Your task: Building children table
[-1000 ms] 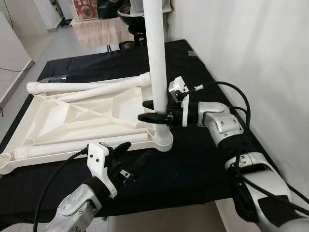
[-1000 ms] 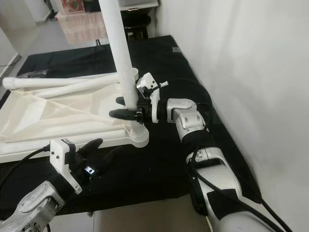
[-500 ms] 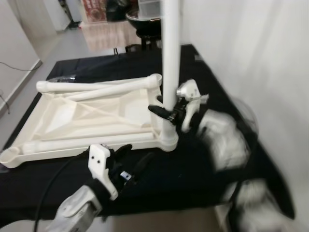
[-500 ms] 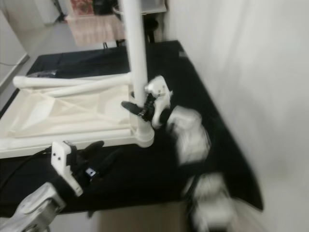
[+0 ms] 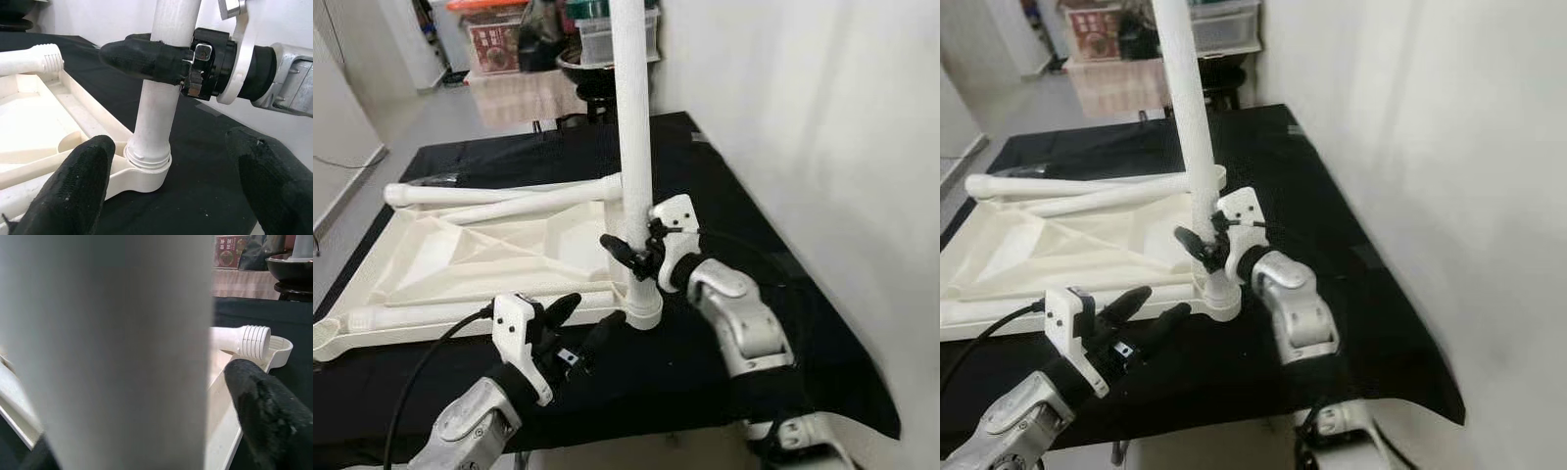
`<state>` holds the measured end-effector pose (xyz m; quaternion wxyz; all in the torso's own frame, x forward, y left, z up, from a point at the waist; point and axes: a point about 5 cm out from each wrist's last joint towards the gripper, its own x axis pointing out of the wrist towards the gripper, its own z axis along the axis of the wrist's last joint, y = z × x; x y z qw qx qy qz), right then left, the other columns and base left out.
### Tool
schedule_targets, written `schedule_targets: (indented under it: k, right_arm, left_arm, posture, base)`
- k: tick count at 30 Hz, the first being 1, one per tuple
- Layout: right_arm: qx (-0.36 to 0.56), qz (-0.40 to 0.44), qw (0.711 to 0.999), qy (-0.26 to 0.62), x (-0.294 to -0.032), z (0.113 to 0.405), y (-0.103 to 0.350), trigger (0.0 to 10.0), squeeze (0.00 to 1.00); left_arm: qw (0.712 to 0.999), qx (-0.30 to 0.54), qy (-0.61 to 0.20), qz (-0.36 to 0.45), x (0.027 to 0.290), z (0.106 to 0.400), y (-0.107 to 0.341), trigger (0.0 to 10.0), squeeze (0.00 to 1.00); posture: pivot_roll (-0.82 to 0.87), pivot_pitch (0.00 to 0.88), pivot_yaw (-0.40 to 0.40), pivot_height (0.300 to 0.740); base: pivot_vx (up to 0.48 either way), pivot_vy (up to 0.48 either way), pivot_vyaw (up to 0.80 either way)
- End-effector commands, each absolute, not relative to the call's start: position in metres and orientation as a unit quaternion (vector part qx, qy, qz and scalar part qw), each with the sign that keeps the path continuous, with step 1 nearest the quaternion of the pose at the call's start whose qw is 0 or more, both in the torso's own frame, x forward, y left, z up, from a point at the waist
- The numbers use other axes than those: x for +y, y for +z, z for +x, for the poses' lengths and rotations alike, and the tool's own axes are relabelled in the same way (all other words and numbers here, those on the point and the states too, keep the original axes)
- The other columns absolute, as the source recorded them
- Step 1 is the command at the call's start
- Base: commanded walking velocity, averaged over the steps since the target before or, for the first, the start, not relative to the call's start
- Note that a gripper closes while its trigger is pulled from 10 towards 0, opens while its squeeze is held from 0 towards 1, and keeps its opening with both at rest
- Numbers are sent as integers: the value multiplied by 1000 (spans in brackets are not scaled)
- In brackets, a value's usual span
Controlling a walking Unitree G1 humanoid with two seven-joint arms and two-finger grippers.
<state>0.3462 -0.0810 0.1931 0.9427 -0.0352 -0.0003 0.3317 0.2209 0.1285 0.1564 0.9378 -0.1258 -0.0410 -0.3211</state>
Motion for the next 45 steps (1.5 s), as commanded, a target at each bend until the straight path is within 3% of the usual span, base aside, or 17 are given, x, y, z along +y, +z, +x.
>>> schedule_targets:
  k: [1,3,5,8,9,11,17,18,19,25,35,36,37,38,39,40,45]
  right_arm:
    - [-13,-27,934,357,-79,352,209,10000,1000]
    - [-21,-23,927,373,-79,354,214,10000,1000]
    - [-41,-26,887,460,-75,356,226,10000,1000]
    - [-47,-31,868,494,-74,355,229,10000,1000]
    - [-51,-33,835,546,-72,353,233,10000,0]
    - [-52,-39,793,606,-70,353,239,10000,0]
    - [-36,-51,763,643,-69,360,242,10000,0]
    - [-31,-48,756,652,-69,361,242,1961,0]
    - [-23,-38,750,660,-68,362,242,0,0]
    - [-13,-33,741,670,-69,366,239,0,0]
    - [-13,-33,784,619,-81,372,229,0,0]
    - [8,-37,810,586,-81,367,213,0,0]
    - [8,-37,810,586,-81,367,213,0,0]
    - [24,-36,886,463,-74,360,187,0,0]
    - [32,-36,933,357,-75,352,173,0,0]
    - [37,-20,950,309,-69,339,165,0,0]
    - [24,-21,945,325,-58,330,166,0,0]
  left_arm:
    - [940,-32,-316,-122,131,222,152,10000,0]
    - [940,-31,-318,-123,131,222,152,10000,0]
    - [939,-31,-320,-124,130,222,152,10000,0]
    - [939,-32,-320,-124,130,222,152,10000,0]
    - [939,-32,-320,-124,130,221,152,10000,0]
    - [939,-32,-319,-123,130,221,152,10000,0]
    - [939,-31,-320,-123,130,221,152,10000,0]
    - [939,-31,-320,-123,130,221,152,10000,0]
    - [939,-31,-320,-124,130,221,152,10000,0]
    - [939,-31,-320,-124,130,221,152,10000,0]
    - [938,-32,-321,-125,129,221,152,10000,0]
    - [938,-32,-320,-125,129,220,153,10000,0]
    - [938,-32,-320,-125,129,220,153,10000,0]
    - [939,-33,-320,-125,130,220,153,10000,0]
    - [939,-33,-319,-124,130,220,153,10000,0]
    - [939,-33,-318,-123,131,220,153,10000,0]
    - [940,-30,-319,-121,132,220,152,10000,0]
  posture:
    - [-98,56,45,740]
    - [-98,56,45,740]
    - [-95,58,46,740]
    - [-95,58,46,740]
    - [-90,58,47,740]
    - [-86,59,48,740]
    - [-86,58,51,740]
    - [-86,58,51,740]
    - [-85,59,50,740]
    - [-84,61,48,740]
    - [-87,67,44,740]
    - [-84,70,37,740]
    - [-84,70,37,740]
    - [-82,64,19,740]
    - [-82,64,19,740]
    - [-71,87,46,740]
    - [-82,65,56,740]
  base:
    - [0,0,0]
    - [0,0,0]
    - [0,0,0]
    - [0,0,0]
    - [0,0,0]
    - [0,0,0]
    - [0,0,0]
    - [0,0,0]
    - [0,0,0]
    - [0,0,0]
    - [0,0,0]
    - [0,0,0]
    - [0,0,0]
    - [0,0,0]
    - [0,0,0]
    - [0,0,0]
    - [0,0,0]
